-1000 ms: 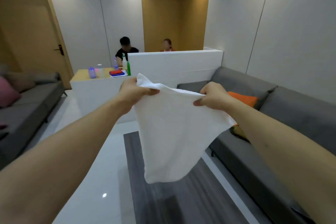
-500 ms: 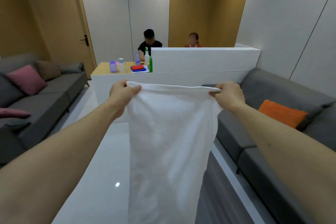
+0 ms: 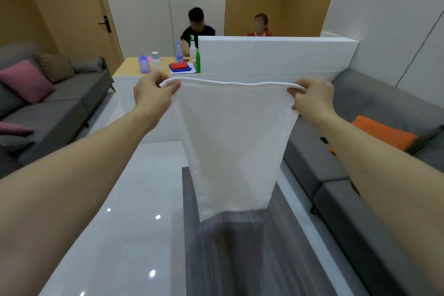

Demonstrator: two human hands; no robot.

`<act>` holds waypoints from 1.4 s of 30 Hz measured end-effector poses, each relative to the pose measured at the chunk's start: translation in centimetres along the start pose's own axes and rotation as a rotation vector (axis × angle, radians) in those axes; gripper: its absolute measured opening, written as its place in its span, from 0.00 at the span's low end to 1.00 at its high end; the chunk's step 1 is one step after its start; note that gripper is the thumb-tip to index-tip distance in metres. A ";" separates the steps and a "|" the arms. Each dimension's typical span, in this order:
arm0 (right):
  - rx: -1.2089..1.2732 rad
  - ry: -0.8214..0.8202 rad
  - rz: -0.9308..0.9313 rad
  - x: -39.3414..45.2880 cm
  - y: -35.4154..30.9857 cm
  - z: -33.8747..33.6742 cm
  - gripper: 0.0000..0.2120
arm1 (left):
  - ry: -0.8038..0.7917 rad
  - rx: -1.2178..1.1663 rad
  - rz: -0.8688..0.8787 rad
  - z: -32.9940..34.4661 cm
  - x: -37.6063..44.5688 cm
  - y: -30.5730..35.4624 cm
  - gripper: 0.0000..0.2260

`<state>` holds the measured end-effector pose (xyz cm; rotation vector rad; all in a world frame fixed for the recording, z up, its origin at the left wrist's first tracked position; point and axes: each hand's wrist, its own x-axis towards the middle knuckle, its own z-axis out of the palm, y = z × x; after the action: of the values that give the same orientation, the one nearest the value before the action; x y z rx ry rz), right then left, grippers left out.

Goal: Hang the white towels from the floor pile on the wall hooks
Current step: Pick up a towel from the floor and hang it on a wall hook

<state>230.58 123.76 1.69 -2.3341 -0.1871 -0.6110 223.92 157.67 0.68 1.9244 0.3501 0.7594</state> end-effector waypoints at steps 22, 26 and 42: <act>0.092 -0.379 0.265 -36.6 17.6 -4.4 0.08 | -0.165 0.308 -0.392 -3.1 -41.3 -11.4 0.05; 0.040 -0.434 0.379 -45.3 18.7 -6.4 0.07 | -0.281 0.319 -0.470 -5.1 -48.7 -14.5 0.05; -0.100 -0.600 0.639 -60.4 25.3 -6.6 0.04 | -0.533 0.436 -0.641 -5.6 -60.1 -22.7 0.05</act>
<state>182.65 102.77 -38.20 -2.4198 0.3212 0.4031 176.42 139.42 -39.00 2.1380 0.7863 -0.2733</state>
